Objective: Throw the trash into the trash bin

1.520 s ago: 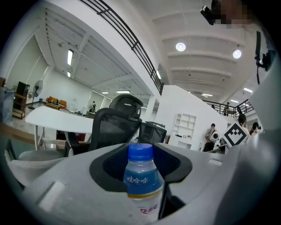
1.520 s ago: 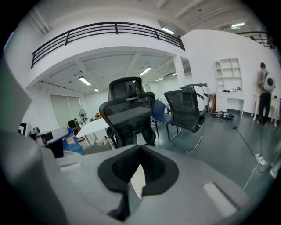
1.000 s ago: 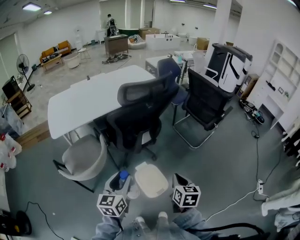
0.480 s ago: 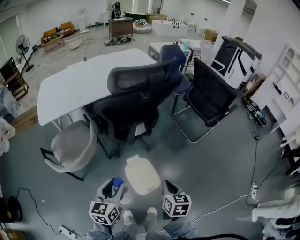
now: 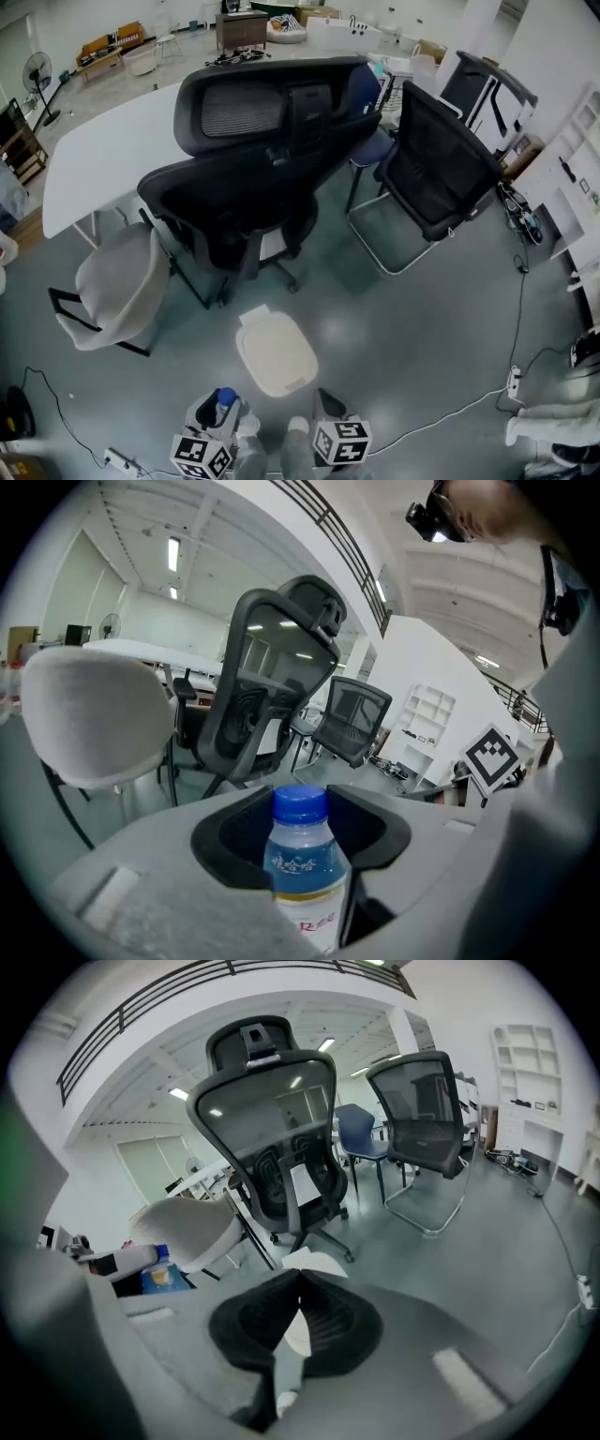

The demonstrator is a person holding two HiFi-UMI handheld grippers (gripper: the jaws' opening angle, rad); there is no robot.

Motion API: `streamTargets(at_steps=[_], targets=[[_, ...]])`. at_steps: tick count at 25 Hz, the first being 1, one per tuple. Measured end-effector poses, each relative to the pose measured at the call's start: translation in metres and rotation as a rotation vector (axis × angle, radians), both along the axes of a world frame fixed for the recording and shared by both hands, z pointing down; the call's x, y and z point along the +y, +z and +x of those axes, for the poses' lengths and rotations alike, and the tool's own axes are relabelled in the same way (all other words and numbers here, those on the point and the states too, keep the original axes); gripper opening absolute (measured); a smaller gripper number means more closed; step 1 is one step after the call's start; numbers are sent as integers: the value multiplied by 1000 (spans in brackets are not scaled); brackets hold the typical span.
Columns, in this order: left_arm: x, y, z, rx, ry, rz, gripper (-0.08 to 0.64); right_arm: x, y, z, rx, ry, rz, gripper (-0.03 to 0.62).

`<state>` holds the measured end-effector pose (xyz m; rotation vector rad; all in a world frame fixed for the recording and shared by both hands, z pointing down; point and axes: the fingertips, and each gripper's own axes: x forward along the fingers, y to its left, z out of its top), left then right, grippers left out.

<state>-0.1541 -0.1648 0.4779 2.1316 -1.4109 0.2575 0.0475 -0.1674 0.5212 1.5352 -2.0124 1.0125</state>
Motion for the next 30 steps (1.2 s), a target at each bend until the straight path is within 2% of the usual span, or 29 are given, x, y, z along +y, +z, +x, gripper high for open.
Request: streamTargets(at_steps=[3, 10, 15, 24, 30], targets=[[13, 34, 0, 1, -5, -31, 190, 15, 35, -3, -1, -14, -49, 3], [10, 98, -3, -9, -17, -44, 189, 36, 122, -5, 4, -27, -114, 3], [9, 132, -5, 5, -48, -52, 190, 42, 161, -13, 22, -66, -139, 3], [8, 158, -18, -14, -42, -57, 189, 11, 213, -18, 75, -92, -125, 3], [10, 164, -29, -31, -42, -62, 189, 8, 248, -16, 107, -96, -158, 3]])
